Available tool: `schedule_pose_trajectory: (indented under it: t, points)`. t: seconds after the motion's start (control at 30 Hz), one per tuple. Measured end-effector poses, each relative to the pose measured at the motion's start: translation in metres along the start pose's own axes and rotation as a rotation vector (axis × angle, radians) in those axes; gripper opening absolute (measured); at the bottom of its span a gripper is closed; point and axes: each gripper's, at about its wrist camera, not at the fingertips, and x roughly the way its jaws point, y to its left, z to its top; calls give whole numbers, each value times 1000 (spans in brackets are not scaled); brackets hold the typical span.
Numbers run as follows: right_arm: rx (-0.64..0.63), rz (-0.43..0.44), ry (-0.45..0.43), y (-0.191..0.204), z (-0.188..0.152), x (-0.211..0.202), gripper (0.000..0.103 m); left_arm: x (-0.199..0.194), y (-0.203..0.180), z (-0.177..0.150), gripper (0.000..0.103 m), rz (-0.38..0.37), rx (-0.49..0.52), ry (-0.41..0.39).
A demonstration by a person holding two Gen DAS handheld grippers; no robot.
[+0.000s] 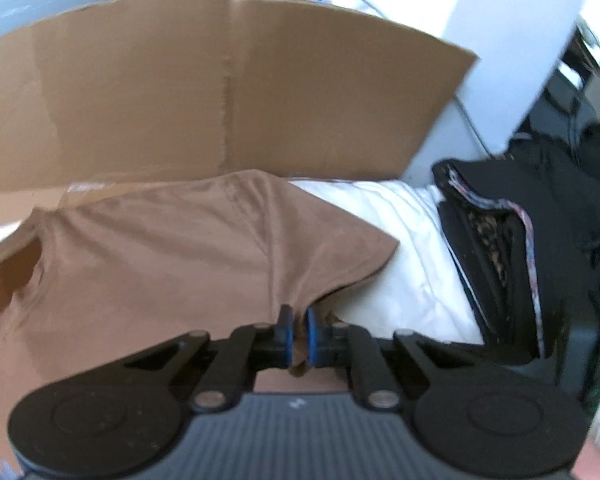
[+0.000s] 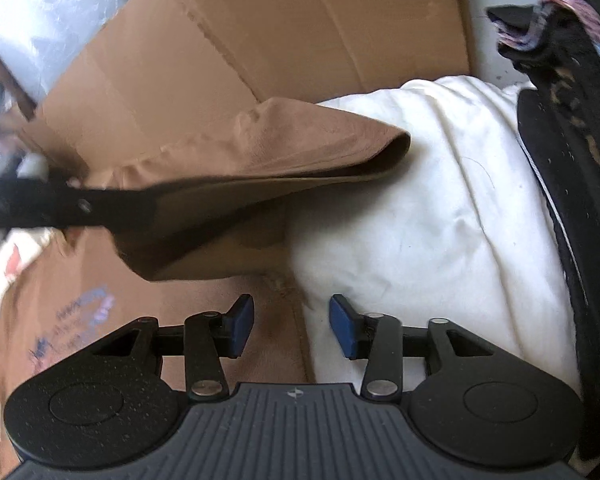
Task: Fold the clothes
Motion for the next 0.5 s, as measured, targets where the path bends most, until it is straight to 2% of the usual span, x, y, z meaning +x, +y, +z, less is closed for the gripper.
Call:
schedule_pose_trajectory:
  t: [0.07,0.23,0.37,0.5]
  points:
    - [10,-7,-1,-3,2,2,24,-3,5,-1,7,-3,-32,-2]
    - [-4,-27,-11,-1,0,3,22,-8,13,-9,6,-11,-84,6]
    - [87,-1,-16,-13,1,3,21,-4,30,-23,6,-29,-203,51]
    - [105,20,-17,-18,0,4,21,3,42,-39,6,-27,-273,93]
